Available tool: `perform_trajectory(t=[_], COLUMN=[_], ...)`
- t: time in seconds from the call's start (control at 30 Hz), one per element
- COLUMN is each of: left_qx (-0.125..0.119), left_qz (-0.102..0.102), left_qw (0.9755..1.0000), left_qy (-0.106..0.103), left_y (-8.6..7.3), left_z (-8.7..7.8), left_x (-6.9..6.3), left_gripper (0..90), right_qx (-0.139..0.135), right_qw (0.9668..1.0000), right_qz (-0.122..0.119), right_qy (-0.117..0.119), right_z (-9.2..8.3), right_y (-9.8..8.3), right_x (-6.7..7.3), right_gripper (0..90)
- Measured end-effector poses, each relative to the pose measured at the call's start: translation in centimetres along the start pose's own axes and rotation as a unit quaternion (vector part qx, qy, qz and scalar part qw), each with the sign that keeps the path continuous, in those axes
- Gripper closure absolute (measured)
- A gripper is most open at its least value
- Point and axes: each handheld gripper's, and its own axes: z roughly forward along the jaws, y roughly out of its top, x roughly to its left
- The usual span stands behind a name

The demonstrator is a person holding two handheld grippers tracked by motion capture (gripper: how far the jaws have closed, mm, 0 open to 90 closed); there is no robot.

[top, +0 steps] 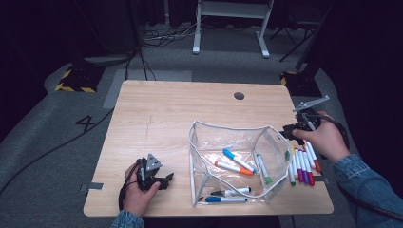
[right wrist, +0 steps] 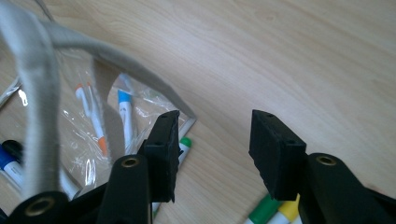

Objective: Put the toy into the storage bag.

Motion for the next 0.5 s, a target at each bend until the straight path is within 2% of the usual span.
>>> perform_trajectory(t=[0.2, 0.27, 0.33, 0.5], left_qx=[0.001, 0.0, 0.0, 0.001], left_qz=[0.005, 0.004, 0.003, 0.004], left_qw=[1.0, 1.0, 1.0, 1.0], left_qy=[0.001, 0.0, -0.001, 0.0], left_y=[0.0, 0.0, 0.0, 0.0], left_z=[0.0, 0.0, 0.0, 0.0], left_x=[0.1, 0.1, 0.1, 0.1], left_gripper=[22.3, 22.3, 22.4, 22.3], right_qx=[0.01, 0.002, 0.008, 0.001], right_qw=[0.9996, 0.999, 0.9986, 0.9988], right_qz=[0.007, 0.017, 0.002, 0.011], right_qy=[0.024, 0.041, 0.052, 0.048], right_z=[2.2, 2.6, 2.6, 3.2], right_y=[-1.5, -1.9, -2.1, -3.0], right_x=[0.1, -0.2, -0.4, -0.9], right_gripper=[50.4, 50.8, 52.5, 48.9])
